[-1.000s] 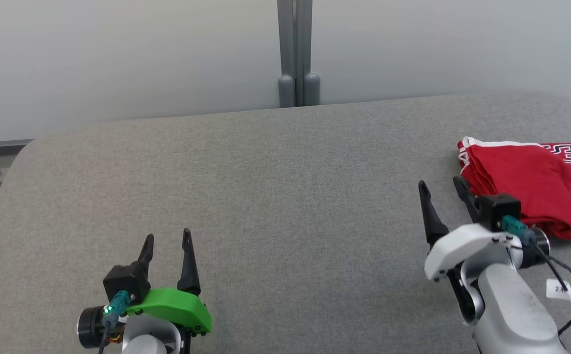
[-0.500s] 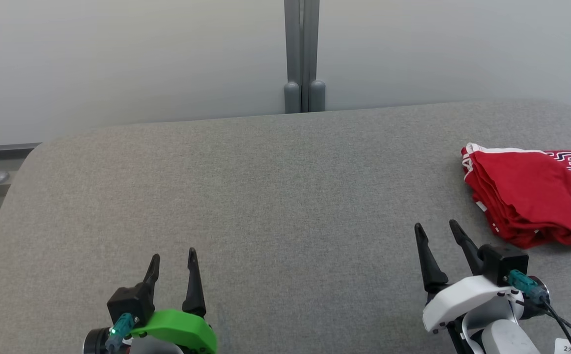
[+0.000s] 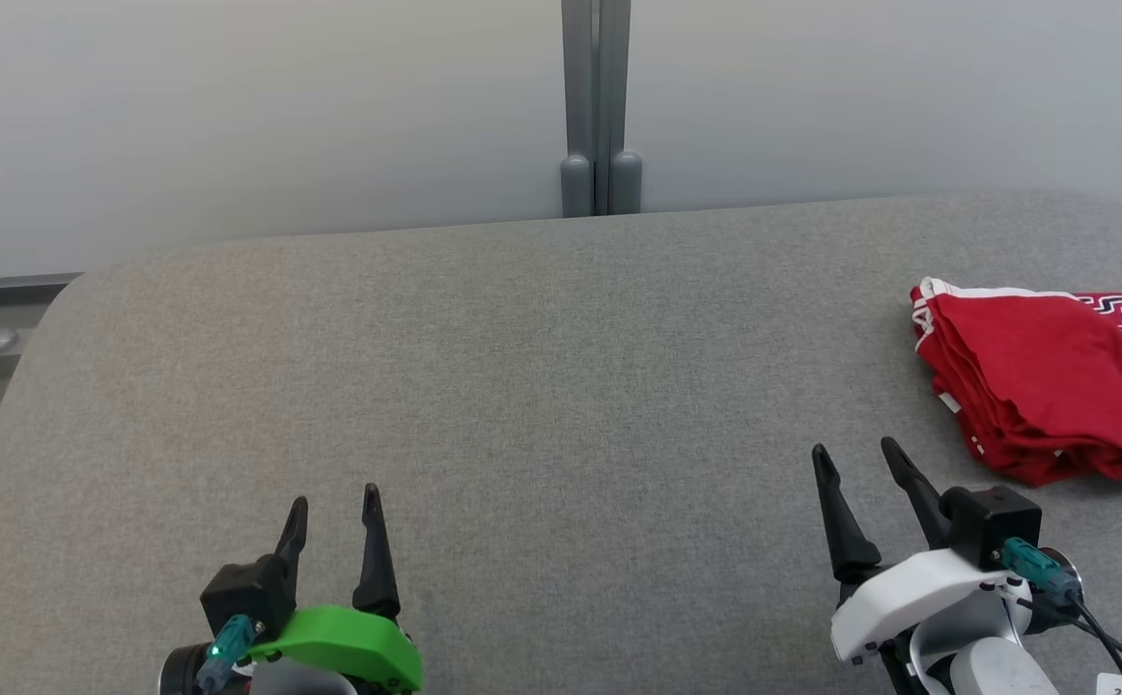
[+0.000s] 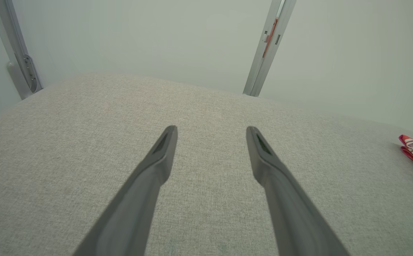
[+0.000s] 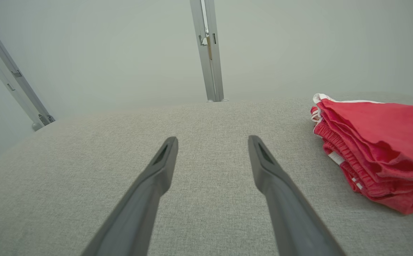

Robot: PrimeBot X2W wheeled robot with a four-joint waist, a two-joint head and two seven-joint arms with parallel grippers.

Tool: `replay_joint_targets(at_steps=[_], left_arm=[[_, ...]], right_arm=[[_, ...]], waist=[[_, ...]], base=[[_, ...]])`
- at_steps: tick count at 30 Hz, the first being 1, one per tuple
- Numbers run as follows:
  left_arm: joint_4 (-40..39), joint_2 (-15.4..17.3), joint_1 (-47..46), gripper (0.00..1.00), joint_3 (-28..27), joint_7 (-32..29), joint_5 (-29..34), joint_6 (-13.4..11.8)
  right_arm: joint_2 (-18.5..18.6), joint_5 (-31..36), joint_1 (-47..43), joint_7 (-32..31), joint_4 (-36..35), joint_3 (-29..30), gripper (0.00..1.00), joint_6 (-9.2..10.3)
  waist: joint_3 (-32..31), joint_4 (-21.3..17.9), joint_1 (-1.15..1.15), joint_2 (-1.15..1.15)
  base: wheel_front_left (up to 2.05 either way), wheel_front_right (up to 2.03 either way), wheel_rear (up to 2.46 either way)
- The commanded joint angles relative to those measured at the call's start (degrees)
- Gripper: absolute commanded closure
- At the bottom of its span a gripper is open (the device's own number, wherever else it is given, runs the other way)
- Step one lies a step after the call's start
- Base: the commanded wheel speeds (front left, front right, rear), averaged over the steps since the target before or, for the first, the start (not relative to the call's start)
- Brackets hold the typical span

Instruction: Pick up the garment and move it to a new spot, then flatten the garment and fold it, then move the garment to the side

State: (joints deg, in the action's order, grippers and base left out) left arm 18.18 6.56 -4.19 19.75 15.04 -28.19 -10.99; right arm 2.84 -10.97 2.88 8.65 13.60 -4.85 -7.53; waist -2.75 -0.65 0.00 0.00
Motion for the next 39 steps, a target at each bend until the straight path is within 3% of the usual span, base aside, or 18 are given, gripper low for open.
replay_joint_targets(at_steps=[1, 24, 25, 29, 39], left_arm=[[-0.3, 0.2, -0.6, 0.0, -0.4, 0.2, -0.1, 0.4], [-0.3, 0.6, -0.7, 0.0, -0.4, 0.2, -0.3, 0.5], [-0.1, 0.2, -0.3, 1.0, -0.2, 0.0, -0.1, 0.5], [1.3, -0.2, 0.7, 1.0, -0.2, -0.5, -0.7, 0.6], [0.6, -0.6, 0.3, 1.0, -3.7, -3.3, -9.2, 3.0]], right_arm=[[0.1, -0.3, -0.5, -0.1, -0.4, -0.1, 0.0, 0.1], [0.1, -0.7, -0.1, -0.2, -0.8, -0.2, 0.0, 0.1], [0.0, -0.5, 0.0, -0.2, -0.6, -0.2, 1.0, 0.0], [-0.1, -1.2, -1.0, -0.3, 1.0, -0.1, 1.0, -0.01], [0.1, -12.3, -0.3, -2.1, 0.8, 1.2, 1.0, 0.0]], waist=[[0.1, 0.0, 0.0, 0.0], [0.4, 0.2, 0.0, 0.0], [0.4, 0.1, 0.0, 0.0], [0.4, 0.1, 0.0, 0.0], [0.6, 0.2, 0.0, 0.0]], base=[[0.0, 0.0, 0.0], [0.0, 0.0, 0.0], [0.0, 0.0, 0.0], [0.0, 0.0, 0.0], [0.0, 0.0, 0.0]])
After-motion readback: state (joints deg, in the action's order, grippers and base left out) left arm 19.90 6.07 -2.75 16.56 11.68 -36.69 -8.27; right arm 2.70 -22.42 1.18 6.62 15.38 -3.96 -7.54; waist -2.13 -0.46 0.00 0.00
